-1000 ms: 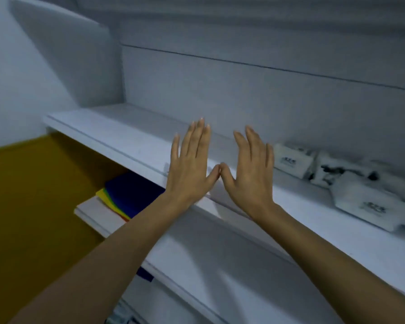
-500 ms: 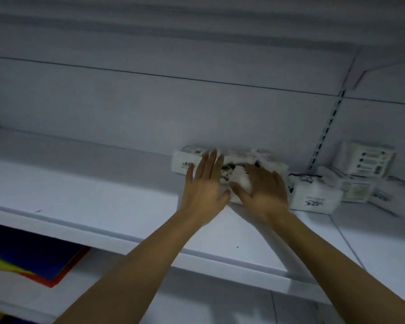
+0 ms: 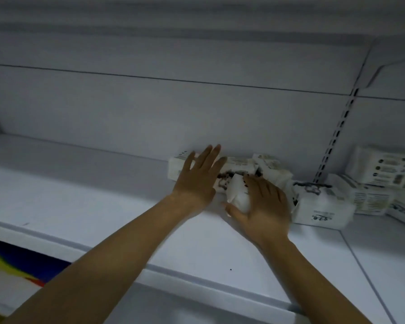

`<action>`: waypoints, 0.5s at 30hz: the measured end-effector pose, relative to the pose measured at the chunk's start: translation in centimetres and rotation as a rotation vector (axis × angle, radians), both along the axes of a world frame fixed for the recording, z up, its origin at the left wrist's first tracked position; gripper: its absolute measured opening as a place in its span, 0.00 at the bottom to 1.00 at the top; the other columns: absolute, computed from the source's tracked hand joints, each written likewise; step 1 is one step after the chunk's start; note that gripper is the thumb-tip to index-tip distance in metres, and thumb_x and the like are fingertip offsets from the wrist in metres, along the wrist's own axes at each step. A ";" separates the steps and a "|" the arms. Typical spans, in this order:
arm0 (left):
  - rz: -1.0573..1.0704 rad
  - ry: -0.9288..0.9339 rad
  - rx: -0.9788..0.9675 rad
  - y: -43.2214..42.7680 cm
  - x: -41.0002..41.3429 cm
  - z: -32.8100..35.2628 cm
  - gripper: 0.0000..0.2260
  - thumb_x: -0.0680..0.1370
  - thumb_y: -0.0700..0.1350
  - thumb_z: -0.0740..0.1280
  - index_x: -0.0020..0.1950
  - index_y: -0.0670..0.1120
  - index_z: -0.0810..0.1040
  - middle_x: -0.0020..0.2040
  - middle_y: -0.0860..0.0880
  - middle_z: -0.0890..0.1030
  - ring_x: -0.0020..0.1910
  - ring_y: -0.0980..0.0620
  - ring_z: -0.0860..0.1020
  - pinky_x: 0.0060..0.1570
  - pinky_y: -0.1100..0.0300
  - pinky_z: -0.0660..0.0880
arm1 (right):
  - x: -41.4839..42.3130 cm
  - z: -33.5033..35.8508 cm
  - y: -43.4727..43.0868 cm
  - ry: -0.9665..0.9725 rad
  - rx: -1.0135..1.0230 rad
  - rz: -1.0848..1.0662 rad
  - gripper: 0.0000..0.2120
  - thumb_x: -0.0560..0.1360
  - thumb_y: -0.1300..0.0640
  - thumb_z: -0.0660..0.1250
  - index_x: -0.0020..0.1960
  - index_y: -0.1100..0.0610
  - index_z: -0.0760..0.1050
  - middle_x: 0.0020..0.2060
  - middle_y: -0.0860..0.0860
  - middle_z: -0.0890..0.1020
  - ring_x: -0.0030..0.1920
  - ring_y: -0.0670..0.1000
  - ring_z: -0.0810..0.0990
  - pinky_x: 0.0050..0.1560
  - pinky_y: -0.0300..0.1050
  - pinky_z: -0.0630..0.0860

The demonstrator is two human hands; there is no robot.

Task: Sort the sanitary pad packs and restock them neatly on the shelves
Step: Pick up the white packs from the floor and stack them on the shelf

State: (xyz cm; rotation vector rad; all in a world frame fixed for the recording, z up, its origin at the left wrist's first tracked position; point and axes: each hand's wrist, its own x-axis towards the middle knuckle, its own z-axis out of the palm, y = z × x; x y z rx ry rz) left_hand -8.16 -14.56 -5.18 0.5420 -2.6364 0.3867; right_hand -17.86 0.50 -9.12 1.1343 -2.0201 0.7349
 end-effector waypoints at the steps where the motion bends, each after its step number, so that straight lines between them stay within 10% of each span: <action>1: 0.020 -0.024 -0.013 -0.6 -0.2 1.2 0.35 0.78 0.44 0.62 0.79 0.48 0.45 0.79 0.48 0.38 0.78 0.49 0.40 0.74 0.49 0.38 | 0.1 0.1 0.1 -0.010 0.005 -0.006 0.36 0.66 0.31 0.60 0.60 0.58 0.78 0.55 0.54 0.82 0.55 0.56 0.81 0.56 0.50 0.75; 11: 0.251 -0.078 0.411 -4.7 -3.1 1.9 0.24 0.83 0.54 0.48 0.78 0.50 0.53 0.79 0.48 0.53 0.78 0.45 0.51 0.74 0.45 0.51 | 0.0 -0.1 0.1 -0.029 -0.018 0.002 0.34 0.66 0.31 0.63 0.58 0.57 0.79 0.55 0.52 0.82 0.56 0.54 0.80 0.59 0.48 0.67; 15: 0.296 -0.149 0.245 -3.9 -2.2 -0.1 0.20 0.82 0.54 0.48 0.73 0.52 0.63 0.73 0.48 0.66 0.72 0.43 0.62 0.69 0.42 0.59 | 0.1 -0.1 0.0 -0.036 -0.016 0.015 0.35 0.66 0.31 0.63 0.59 0.57 0.79 0.55 0.52 0.82 0.56 0.54 0.80 0.59 0.49 0.71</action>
